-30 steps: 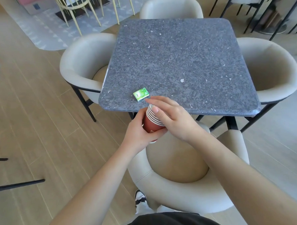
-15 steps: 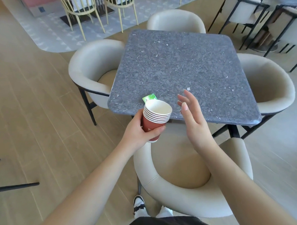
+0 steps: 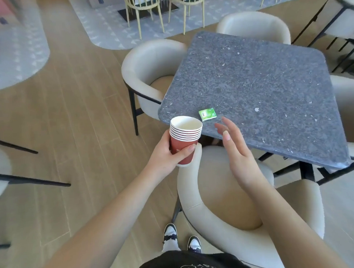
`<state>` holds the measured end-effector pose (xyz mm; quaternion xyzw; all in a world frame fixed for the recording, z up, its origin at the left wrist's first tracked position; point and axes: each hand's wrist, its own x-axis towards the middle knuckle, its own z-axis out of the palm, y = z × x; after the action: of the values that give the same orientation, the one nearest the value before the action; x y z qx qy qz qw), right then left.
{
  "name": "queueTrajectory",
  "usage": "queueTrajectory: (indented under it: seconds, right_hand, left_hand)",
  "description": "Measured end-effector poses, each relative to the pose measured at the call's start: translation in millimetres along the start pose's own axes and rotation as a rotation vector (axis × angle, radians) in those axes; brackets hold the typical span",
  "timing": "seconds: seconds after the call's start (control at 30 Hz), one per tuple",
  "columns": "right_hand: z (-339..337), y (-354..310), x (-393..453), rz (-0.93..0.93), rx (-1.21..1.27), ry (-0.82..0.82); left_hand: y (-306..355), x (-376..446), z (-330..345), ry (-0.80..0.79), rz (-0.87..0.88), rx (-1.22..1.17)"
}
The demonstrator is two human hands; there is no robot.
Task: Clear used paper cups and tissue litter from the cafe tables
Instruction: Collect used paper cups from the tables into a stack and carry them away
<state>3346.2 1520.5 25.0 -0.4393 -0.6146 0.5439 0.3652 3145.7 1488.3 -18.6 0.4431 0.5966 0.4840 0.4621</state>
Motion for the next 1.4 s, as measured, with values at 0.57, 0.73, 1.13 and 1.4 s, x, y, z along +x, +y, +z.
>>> queueTrajectory:
  seconds: [0.57, 0.73, 1.13, 1.4]
  right_hand:
    - [118, -5, -5, -0.049, -0.005, -0.545]
    - [171, -17, -22, -0.053, -0.040, -0.720]
    - [365, -57, -100, -0.145, -0.090, -1.038]
    - [471, -74, -161, -0.188, -0.059, -1.154]
  left_hand:
    - [-30, -139, -86, 0.530, -0.129, -0.036]
    - [-37, -201, -127, 0.698, -0.132, -0.042]
    - [-46, -359, -255, 1.068, -0.094, -0.042]
    - [-54, -448, -319, 1.240, -0.071, -0.046]
